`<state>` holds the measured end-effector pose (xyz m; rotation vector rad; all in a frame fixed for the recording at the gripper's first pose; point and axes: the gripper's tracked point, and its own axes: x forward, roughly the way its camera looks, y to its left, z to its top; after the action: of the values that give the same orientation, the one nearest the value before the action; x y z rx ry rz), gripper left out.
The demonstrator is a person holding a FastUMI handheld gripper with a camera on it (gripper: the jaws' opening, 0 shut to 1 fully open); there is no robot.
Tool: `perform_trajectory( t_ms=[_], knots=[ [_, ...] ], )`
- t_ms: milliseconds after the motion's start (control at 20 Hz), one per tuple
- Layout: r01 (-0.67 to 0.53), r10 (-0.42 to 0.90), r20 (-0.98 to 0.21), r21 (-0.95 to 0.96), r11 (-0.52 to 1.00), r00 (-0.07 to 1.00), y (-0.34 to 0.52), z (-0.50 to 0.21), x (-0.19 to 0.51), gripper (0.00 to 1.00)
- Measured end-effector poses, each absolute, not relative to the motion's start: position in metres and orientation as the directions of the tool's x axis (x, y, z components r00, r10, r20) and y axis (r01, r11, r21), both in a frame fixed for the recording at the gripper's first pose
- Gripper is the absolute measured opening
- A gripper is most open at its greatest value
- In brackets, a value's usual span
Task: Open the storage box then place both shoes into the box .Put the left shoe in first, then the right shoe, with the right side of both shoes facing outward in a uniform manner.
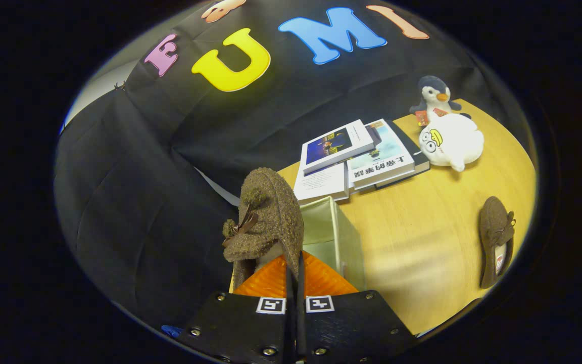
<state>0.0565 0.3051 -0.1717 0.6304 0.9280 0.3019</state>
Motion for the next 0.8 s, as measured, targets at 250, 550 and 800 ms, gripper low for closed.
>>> perform_trajectory(
  t_ms=[250,550,800],
  knots=[
    [0.052,0.498,-0.702,0.602,0.796,0.509,0.348,-0.213,0.045,0.01],
    [0.143,0.456,-0.765,0.568,0.81,0.454,0.368,-0.257,0.036,0.01],
    [0.077,0.503,-0.77,0.572,0.817,0.392,0.391,-0.271,0.02,0.07]
  ],
)
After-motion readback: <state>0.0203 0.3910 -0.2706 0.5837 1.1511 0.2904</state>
